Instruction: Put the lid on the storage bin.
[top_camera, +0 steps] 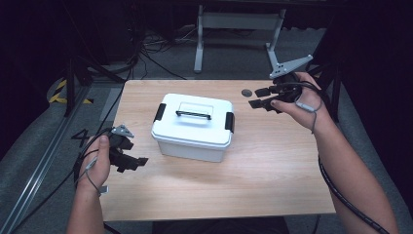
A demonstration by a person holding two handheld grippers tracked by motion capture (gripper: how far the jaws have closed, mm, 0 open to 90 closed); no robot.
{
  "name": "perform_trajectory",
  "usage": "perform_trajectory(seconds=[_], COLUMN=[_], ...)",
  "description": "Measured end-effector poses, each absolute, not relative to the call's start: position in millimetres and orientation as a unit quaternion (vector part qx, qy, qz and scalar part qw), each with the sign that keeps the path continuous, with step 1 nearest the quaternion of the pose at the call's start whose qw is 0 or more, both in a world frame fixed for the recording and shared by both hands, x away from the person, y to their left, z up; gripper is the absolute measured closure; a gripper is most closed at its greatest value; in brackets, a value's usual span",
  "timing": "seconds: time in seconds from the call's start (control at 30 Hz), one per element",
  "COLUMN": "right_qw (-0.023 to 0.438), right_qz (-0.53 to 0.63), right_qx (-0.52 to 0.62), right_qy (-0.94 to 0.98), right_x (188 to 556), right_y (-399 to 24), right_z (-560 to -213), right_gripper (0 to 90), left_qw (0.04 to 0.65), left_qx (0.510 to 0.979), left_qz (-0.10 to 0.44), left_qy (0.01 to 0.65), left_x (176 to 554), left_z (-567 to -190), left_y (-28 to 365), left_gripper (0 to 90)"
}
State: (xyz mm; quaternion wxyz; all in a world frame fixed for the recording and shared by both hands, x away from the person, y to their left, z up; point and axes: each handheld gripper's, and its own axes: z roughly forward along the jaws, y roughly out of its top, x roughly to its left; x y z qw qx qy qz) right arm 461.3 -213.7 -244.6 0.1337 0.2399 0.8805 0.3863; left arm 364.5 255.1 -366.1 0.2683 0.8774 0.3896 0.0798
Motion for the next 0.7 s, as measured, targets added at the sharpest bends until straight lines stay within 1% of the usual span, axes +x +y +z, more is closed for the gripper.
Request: perform_trajectory(seconds=[0.17,0.33,0.43,0.7], right_qw=[0.140,0.149,0.155,0.164], right_qz=[0.382,0.373,0.370,0.349], right_qx=[0.258,0.275,0.289,0.311], right_qy=[0.876,0.873,0.869,0.869], right_x=[459,460,461,466], right_y=[-230,-242,-255,-275], right_z=[-250,-255,-261,-275], right_gripper=[46.8,46.3,43.9,41.8], left_qw=[0.266,0.259,0.256,0.256], left_qx=[0.876,0.876,0.874,0.869], left_qz=[0.076,0.078,0.084,0.083], left_qy=[0.394,0.401,0.405,0.415], left_x=[365,365,366,365], left_z=[-367,-368,-370,-372], left_y=[256,257,259,260], left_gripper=[20.4,20.3,20.3,20.3])
